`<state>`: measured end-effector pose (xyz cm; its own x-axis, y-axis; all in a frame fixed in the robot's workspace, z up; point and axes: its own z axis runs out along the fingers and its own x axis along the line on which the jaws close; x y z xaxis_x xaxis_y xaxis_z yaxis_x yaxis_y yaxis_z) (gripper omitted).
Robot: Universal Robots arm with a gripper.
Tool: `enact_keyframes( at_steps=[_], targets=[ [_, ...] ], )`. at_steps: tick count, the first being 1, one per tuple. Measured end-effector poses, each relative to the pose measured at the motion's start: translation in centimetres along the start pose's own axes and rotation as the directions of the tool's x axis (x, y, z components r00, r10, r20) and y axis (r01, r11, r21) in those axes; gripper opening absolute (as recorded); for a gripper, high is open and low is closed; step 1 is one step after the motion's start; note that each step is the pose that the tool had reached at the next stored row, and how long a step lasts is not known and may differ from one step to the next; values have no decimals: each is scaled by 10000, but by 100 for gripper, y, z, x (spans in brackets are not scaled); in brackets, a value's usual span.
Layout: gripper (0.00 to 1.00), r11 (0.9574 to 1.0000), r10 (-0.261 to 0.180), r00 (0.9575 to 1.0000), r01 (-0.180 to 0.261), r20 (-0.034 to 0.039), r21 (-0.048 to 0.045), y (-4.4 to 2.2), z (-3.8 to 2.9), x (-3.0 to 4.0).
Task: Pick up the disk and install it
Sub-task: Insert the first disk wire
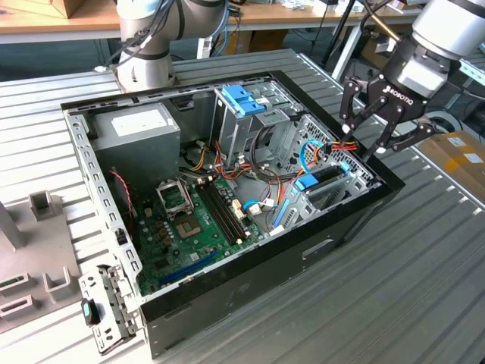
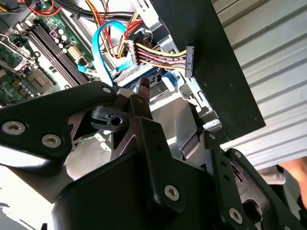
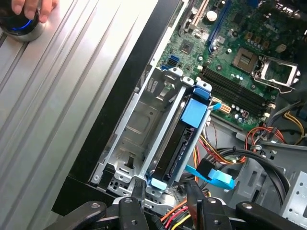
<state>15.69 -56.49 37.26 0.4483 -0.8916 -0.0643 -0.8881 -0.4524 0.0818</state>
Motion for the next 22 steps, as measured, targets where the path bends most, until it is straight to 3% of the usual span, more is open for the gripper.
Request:
enact_keyframes(
  at_steps=[3,6,11,12,15,22],
  targets=[
    [48,9996,-276,9996,276,-28,-21,-29,35,11],
    [48,9973,-739,9972,738,-65,-54,-101,49,33],
    [48,9901,-1403,9900,1401,-117,-103,-147,46,54],
    [48,9842,-1766,9842,1764,-143,-131,-153,48,58],
    [48,9721,-2341,9721,2337,-181,-178,-167,49,65],
    [48,9518,-3062,9517,3057,-226,-241,-204,49,77]
  ],
)
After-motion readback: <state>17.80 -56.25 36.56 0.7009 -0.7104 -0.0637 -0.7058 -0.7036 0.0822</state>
